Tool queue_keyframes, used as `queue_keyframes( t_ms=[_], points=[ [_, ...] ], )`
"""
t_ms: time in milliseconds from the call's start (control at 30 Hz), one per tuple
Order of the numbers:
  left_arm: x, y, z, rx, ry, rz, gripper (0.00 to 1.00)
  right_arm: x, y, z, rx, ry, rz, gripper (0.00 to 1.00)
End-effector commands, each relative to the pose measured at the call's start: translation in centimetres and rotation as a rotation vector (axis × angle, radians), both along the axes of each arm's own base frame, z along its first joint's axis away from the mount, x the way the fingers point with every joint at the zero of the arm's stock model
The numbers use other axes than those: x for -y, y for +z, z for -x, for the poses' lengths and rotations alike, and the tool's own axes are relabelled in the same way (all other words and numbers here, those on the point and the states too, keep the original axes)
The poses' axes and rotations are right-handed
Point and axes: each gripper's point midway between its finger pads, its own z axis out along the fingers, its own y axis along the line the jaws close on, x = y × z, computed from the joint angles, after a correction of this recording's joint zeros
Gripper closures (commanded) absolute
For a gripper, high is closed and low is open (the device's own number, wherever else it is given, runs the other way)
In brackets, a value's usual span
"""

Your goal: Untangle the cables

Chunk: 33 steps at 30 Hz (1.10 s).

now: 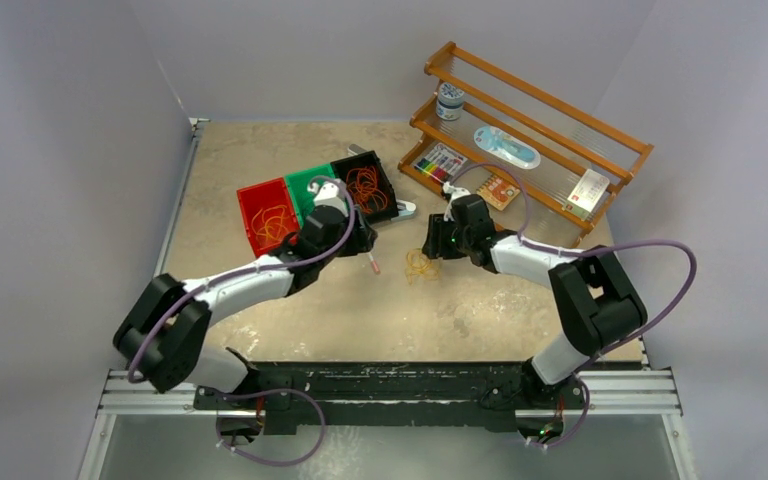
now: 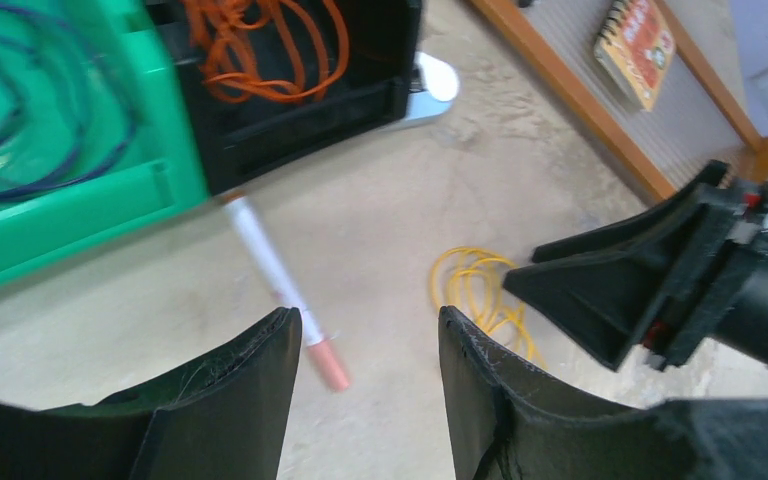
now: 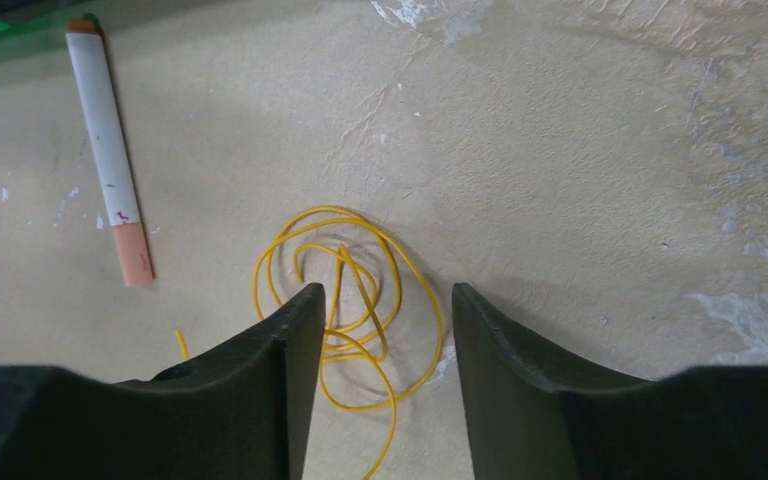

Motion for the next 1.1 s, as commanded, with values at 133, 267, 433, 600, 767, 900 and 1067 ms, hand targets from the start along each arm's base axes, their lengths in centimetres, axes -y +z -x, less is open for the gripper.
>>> queue_keyframes(
  t_ms=[133, 267, 433, 600, 767, 900, 1067],
  points=[
    [8.2, 2.1, -1.9, 0.066, -0.133, 0.155, 0.47, -0.1, 0.4, -1.9, 0.066, 0.005, 0.01, 0.62],
    [10.6, 0.6, -1.4, 0.032, -0.195, 0.194, 0.47, -0.2, -0.1, -1.8, 0.058, 0.011, 0.003, 0.69],
    [12.4, -1.3, -0.5, -0.006, -0.229, 0.185, 0.48, 0.0, -0.5, -1.6, 0.053, 0.006, -0.001, 0.73],
    [12.5, -3.3, -0.5, -0.05, -0.202, 0.179, 0.53, 0.1, -0.3, -1.5, 0.058, 0.003, -0.002, 0.75],
    [12.3, -3.7, -0.4, -0.067, -0.197, 0.17, 0.56, 0.2, -0.3, -1.6, 0.059, 0.003, 0.0, 0.76],
    [11.4, -3.6, 0.0, -0.063, -0.178, 0.152, 0.55, 0.1, -0.2, -1.6, 0.061, 0.006, -0.003, 0.76],
    [11.1, -3.6, 0.7, -0.055, -0.214, 0.138, 0.55, 0.1, -0.2, -1.5, 0.061, 0.007, -0.004, 0.77]
  ],
)
